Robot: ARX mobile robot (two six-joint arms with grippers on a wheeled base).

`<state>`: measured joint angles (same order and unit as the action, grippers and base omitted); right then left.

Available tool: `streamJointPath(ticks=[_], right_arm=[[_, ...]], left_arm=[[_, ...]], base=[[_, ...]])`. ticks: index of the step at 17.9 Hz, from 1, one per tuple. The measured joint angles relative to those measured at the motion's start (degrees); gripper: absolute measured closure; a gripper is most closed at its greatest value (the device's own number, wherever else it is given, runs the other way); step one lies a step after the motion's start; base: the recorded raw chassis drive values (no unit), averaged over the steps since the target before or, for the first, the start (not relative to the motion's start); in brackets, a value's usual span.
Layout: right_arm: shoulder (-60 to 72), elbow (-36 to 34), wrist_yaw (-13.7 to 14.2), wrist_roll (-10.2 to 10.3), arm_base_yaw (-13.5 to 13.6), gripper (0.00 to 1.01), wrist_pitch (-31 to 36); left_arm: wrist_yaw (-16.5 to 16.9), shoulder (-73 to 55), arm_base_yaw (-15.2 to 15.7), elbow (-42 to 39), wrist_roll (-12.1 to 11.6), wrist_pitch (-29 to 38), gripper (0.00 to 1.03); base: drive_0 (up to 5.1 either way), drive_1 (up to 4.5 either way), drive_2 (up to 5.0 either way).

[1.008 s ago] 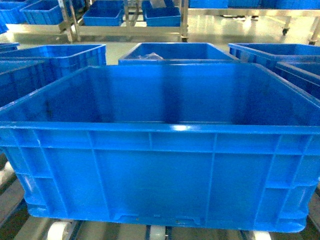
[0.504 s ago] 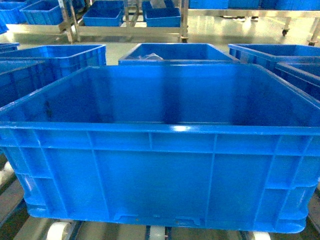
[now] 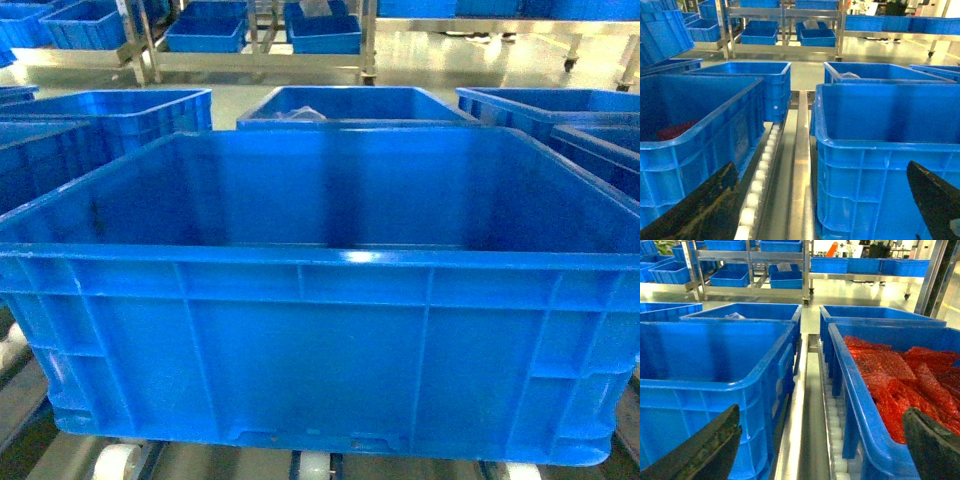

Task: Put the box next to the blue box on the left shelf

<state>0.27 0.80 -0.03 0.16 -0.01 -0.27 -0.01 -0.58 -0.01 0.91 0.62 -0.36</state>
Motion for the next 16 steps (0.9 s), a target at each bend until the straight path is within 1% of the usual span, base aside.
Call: streamJointPath(ticks=[1,2,16], right_arm=[[0.0,0.0,0.0,0.0,0.0,0.01,0.0],[0.0,0.0,0.0,0.0,0.0,0.04,0.0],[0.0,0.0,0.0,0.0,0.0,0.03,0.0]], left_arm=[[0.0,0.0,0.0,0.0,-0.1,0.0,0.04],[0.0,0.0,0.0,0.0,0.0,0.0,0.05],[0.0,0.0,0.0,0.0,0.0,0.0,0.05]], base=[[0.0,0.00,0.0],[0.0,0.00,0.0],[0.0,0.00,0.0]])
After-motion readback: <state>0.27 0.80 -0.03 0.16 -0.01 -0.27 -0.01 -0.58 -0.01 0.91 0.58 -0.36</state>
